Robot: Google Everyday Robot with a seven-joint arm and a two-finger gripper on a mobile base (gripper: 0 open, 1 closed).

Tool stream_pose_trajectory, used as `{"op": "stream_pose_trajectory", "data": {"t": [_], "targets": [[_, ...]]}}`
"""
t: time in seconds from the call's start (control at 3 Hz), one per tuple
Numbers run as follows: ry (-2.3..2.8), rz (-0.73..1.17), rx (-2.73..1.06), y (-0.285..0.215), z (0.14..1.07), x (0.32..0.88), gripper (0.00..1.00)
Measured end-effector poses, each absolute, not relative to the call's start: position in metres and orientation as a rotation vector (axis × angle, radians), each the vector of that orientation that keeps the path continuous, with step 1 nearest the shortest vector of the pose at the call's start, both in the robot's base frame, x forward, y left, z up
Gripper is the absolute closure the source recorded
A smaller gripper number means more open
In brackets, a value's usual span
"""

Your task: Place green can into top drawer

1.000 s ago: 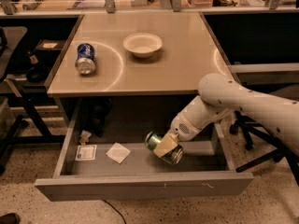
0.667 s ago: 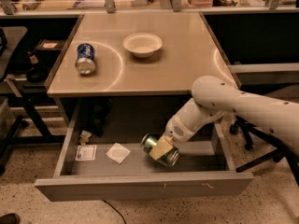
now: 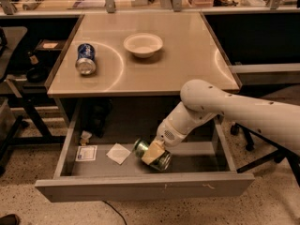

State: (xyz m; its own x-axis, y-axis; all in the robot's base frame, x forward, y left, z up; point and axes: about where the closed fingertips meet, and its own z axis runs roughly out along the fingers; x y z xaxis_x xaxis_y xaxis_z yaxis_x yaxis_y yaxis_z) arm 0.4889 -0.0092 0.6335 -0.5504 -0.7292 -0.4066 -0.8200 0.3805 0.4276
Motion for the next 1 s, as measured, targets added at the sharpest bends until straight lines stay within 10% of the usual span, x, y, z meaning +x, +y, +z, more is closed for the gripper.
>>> {"op": "stream_pose_trajectory", "data": {"t": [1.0], "targets": [[2.473, 0.830, -1.423, 0.020, 0.632, 0.473, 1.00]]}}
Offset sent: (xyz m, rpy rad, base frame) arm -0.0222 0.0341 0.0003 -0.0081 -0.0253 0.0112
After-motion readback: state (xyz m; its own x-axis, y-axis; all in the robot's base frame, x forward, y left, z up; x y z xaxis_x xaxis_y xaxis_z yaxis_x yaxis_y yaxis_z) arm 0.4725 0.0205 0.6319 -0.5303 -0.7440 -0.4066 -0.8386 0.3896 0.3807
